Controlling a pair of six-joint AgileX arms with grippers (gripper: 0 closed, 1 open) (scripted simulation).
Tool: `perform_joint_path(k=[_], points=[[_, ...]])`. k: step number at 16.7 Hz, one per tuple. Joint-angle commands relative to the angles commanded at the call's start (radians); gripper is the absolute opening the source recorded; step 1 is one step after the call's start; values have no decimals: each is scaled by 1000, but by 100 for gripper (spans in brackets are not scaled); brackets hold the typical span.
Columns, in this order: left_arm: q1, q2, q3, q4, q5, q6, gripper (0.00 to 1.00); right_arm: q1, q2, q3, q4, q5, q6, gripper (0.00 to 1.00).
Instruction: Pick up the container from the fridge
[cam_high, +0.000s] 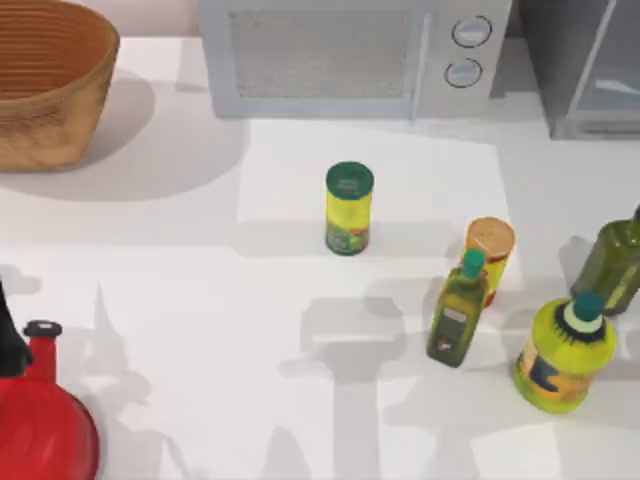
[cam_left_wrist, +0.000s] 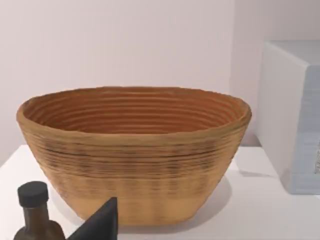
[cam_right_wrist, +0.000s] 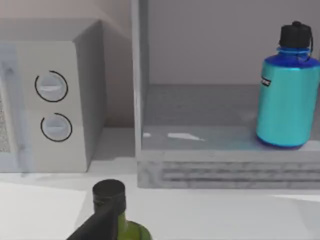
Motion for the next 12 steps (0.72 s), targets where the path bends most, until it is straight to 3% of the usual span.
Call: perform_joint_path(k=[6,12], points=[[0,0,0,0,0,0,100,-33,103,11,94,-35,-1,100],[0,0,0,0,0,0,100,-160,546,57,496,-160,0,100]])
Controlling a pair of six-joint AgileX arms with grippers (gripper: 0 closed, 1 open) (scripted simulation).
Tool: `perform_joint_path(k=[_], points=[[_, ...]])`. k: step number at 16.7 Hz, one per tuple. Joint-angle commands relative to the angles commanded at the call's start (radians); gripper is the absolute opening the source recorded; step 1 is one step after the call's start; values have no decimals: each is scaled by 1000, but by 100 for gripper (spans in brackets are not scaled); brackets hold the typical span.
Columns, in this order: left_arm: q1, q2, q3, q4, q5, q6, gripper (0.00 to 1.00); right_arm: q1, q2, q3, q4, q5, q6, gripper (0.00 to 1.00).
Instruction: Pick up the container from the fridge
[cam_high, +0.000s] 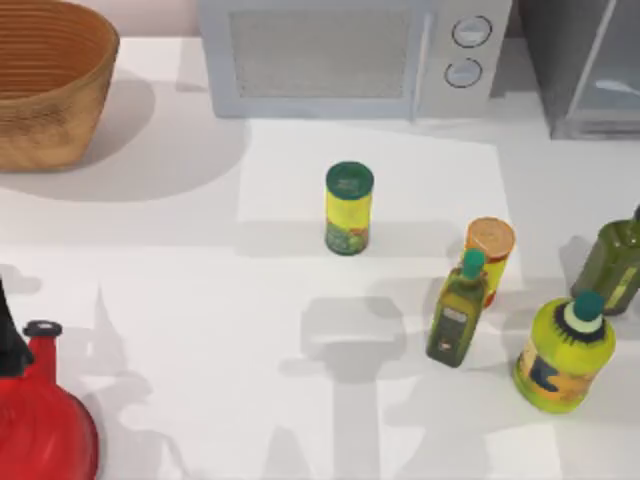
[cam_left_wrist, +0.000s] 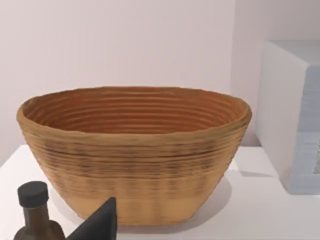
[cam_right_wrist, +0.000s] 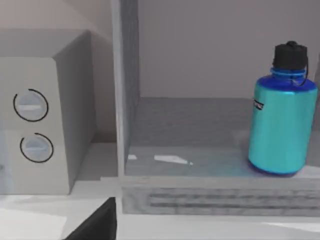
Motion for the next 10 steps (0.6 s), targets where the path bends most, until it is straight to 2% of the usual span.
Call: perform_joint_path(k=[10], points=[[0,0,0,0,0,0,100,-256,858,86,768,-243,13,100]])
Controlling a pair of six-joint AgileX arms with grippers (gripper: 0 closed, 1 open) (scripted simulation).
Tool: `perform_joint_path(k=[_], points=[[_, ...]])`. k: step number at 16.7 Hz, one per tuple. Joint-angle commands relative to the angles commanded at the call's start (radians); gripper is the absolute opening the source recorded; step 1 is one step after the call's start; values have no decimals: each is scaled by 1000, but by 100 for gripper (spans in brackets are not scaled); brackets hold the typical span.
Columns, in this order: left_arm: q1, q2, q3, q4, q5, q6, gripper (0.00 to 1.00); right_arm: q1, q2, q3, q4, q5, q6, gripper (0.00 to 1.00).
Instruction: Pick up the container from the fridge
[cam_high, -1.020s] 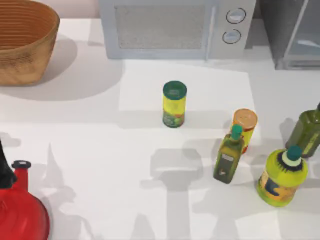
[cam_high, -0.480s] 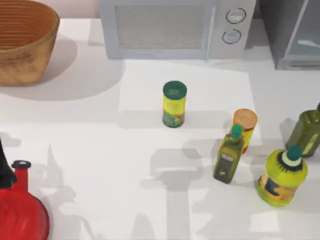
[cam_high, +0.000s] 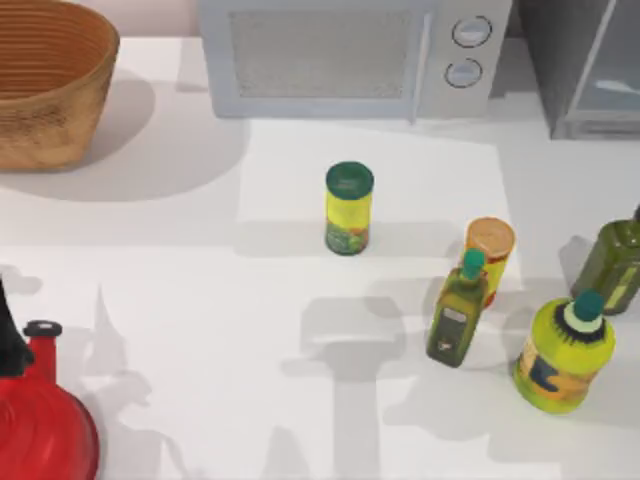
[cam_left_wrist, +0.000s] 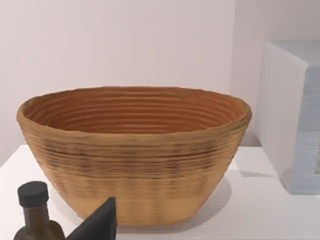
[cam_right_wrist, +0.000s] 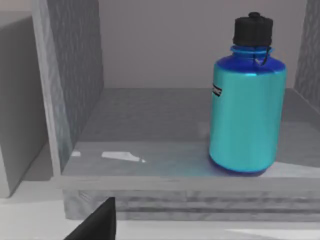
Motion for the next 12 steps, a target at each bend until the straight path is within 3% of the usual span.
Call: perform_joint_path(k=[6,12], points=[[0,0,0,0,0,0,100,-98,330,34,297,-93,4,100],[0,0,0,0,0,0,100,-117,389,42,354,-111,5,100]])
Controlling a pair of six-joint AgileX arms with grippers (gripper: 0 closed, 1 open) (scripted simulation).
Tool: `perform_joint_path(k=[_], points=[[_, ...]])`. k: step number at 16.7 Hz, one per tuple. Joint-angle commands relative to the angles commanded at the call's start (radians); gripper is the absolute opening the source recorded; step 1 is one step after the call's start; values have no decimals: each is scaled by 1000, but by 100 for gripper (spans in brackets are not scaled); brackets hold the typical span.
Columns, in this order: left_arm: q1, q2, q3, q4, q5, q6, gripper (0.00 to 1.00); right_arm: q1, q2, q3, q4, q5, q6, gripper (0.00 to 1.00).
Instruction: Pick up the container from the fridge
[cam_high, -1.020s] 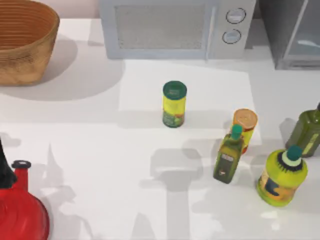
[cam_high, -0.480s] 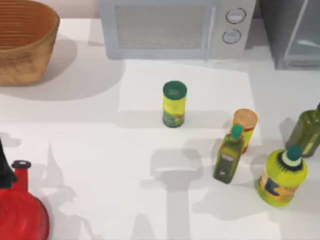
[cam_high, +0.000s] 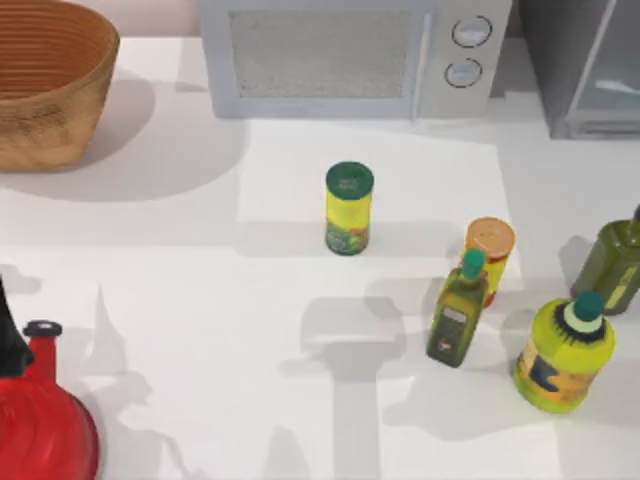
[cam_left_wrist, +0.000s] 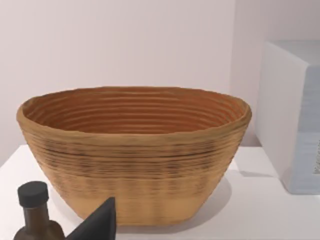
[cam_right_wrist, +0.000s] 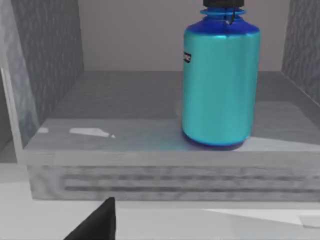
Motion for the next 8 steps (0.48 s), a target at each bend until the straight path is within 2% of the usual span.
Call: perform_joint_path(k=[4,8], points=[[0,0,0,0,0,0,100,9,6,11,-7,6,-2,100],[0,0,0,0,0,0,100,49,91,166,-70,55,-12,100]])
